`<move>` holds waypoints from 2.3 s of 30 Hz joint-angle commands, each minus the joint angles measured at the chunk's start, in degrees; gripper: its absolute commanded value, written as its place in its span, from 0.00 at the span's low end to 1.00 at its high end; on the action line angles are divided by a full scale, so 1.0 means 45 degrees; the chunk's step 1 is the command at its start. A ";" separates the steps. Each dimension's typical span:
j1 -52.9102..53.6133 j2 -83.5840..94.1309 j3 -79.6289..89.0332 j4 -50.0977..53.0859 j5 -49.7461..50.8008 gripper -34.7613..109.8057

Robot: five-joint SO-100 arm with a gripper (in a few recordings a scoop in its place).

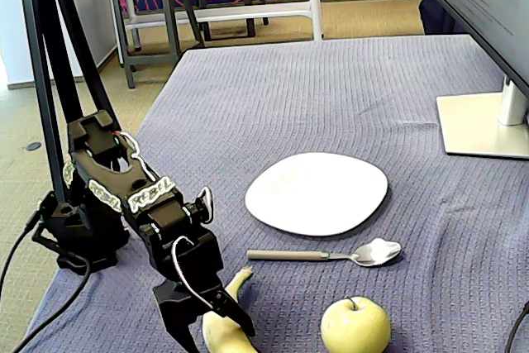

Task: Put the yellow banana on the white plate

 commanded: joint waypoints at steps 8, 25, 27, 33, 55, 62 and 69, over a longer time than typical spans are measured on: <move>-0.0195 -0.0215 -0.0078 -0.0664 0.0547 0.34; -0.0527 0.1016 0.0039 0.0156 0.1816 0.24; -0.0625 0.1387 -0.0176 0.0664 0.1992 0.24; -0.1055 0.2227 -0.1035 0.2383 0.2539 0.24; -0.2949 0.6777 -0.0020 0.5918 0.2305 0.24; -0.4961 0.8223 0.2012 0.5820 0.2910 0.24; -0.7539 0.8574 0.2949 0.5273 0.3965 0.24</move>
